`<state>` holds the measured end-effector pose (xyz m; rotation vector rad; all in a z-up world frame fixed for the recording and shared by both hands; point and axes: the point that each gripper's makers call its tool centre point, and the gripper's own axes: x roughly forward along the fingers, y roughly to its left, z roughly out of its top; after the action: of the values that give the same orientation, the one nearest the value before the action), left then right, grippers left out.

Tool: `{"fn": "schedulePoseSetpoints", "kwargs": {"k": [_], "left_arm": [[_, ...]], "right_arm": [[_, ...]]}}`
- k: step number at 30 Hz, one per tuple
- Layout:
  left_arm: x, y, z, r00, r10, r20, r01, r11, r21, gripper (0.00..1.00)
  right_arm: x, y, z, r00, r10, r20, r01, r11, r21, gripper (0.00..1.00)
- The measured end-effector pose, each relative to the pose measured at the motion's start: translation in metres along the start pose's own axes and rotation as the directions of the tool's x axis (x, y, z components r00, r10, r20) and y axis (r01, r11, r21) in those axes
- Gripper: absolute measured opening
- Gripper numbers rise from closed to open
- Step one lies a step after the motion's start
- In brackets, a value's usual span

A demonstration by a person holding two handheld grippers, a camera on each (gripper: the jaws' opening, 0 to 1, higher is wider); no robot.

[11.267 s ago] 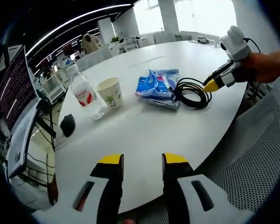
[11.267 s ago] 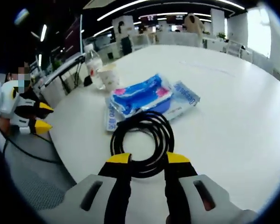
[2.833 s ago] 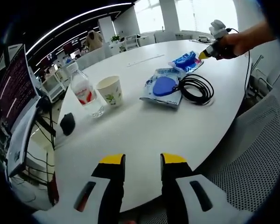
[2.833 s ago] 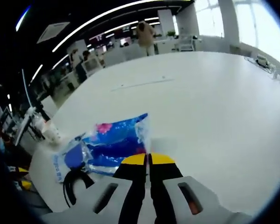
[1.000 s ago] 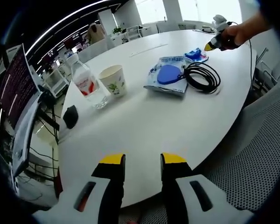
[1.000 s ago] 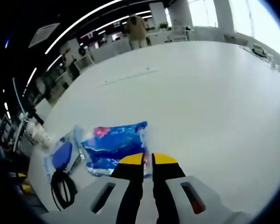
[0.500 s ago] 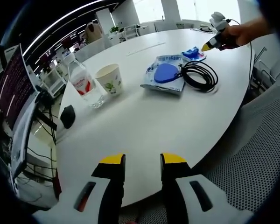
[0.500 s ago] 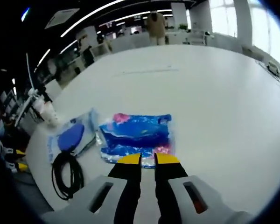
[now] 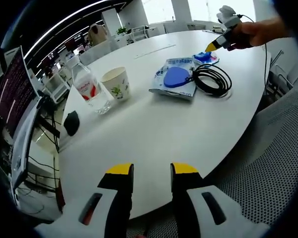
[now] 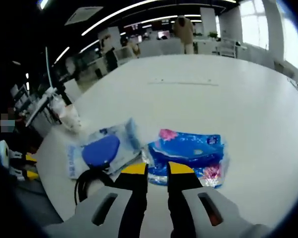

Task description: Arrange the tabletop items into an orderly group along one side of the table until the central work area is clear of visible clutter.

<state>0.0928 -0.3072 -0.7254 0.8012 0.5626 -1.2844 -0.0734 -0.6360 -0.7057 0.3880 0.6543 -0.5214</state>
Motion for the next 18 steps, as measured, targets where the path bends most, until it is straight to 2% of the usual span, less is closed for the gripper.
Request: {"fn": "schedulePoseSetpoints", "kwargs": {"k": [5,18], "left_arm": [[-0.001,0.001,0.0,1.0,0.003,0.0,-0.003,1.0,-0.012,0.28],[-0.002,0.002,0.003,1.0,0.002,0.02,-0.001,1.0,-0.022,0.28]], "right_arm": [[0.009,0.027,0.0,0.999,0.047,-0.019,-0.047,0.998,-0.033,0.16],[0.029,0.079,0.001,0.99,0.132,-0.052,-0.137,0.984,-0.111,0.17]]}}
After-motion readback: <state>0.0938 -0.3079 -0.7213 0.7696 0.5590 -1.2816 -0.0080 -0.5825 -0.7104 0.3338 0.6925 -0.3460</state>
